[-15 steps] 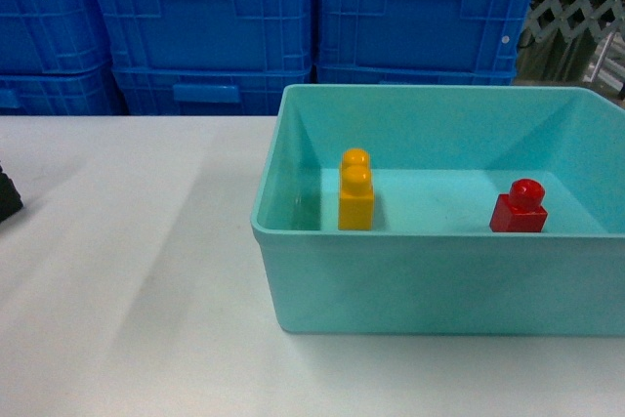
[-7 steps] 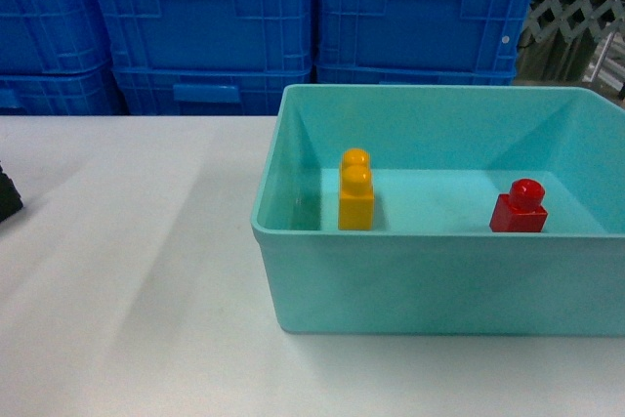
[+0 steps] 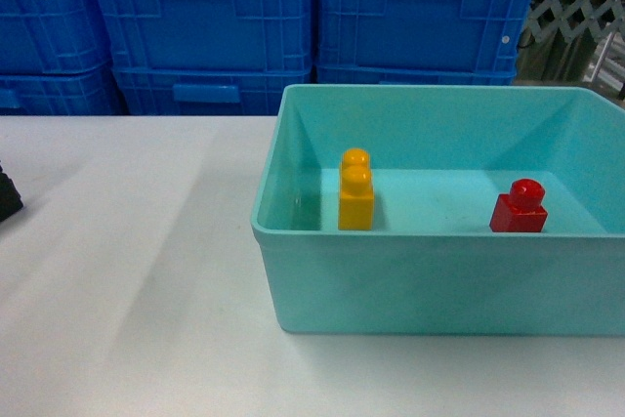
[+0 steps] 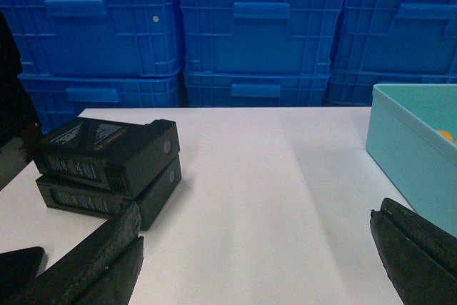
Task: Pick red block from blue box to shelf
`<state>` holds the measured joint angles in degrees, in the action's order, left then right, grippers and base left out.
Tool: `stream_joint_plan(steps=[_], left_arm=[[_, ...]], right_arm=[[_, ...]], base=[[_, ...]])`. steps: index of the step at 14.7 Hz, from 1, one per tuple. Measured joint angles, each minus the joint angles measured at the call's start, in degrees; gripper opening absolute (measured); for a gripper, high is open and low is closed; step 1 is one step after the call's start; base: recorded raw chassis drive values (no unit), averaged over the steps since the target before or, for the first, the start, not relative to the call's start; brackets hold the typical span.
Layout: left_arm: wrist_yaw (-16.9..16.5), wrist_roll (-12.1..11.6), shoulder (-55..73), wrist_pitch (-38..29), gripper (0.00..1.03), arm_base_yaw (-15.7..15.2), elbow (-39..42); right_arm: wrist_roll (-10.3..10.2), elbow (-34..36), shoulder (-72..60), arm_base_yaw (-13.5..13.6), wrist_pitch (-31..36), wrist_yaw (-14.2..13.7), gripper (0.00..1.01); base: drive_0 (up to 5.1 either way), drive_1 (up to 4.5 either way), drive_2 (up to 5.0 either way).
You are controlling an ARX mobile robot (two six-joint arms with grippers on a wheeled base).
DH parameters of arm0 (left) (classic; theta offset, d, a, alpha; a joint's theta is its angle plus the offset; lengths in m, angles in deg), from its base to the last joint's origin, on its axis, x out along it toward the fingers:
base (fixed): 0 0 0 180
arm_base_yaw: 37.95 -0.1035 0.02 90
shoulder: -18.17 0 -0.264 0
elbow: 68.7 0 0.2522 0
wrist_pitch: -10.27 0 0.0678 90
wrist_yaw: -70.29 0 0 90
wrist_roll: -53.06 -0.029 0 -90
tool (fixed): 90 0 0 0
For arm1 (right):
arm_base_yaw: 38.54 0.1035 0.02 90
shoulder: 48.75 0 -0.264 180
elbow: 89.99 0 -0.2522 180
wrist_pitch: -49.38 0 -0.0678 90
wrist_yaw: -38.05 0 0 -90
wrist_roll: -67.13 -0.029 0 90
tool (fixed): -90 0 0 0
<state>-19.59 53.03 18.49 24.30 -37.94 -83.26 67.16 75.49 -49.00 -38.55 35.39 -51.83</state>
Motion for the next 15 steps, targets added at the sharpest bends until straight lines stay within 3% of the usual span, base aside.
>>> stream_joint_plan(steps=[12,13,14,15], left_arm=[[0.0,0.0,0.0,0.0,0.98,0.0,0.0],[0.0,0.0,0.0,0.0,0.98,0.0,0.0],[-0.1,0.0,0.0,0.0,0.98,0.0,0.0],[-0.1,0.0,0.0,0.0,0.98,0.0,0.0]], right_arm=[[0.0,0.0,0.0,0.0,-0.1,0.0,0.98],[-2.8,-3.3,-4.4,-1.2,-10.0,5.2,0.98],[-5.4,-5.6,-10.7,-0.2,-15.0,6.6,0.98],[-6.6,-5.4,-12.7,1.9,-14.9,6.6,0.98]], base=[[0.0,0.00,0.0],[0.0,0.00,0.0],[0.0,0.00,0.0],[0.0,0.00,0.0]])
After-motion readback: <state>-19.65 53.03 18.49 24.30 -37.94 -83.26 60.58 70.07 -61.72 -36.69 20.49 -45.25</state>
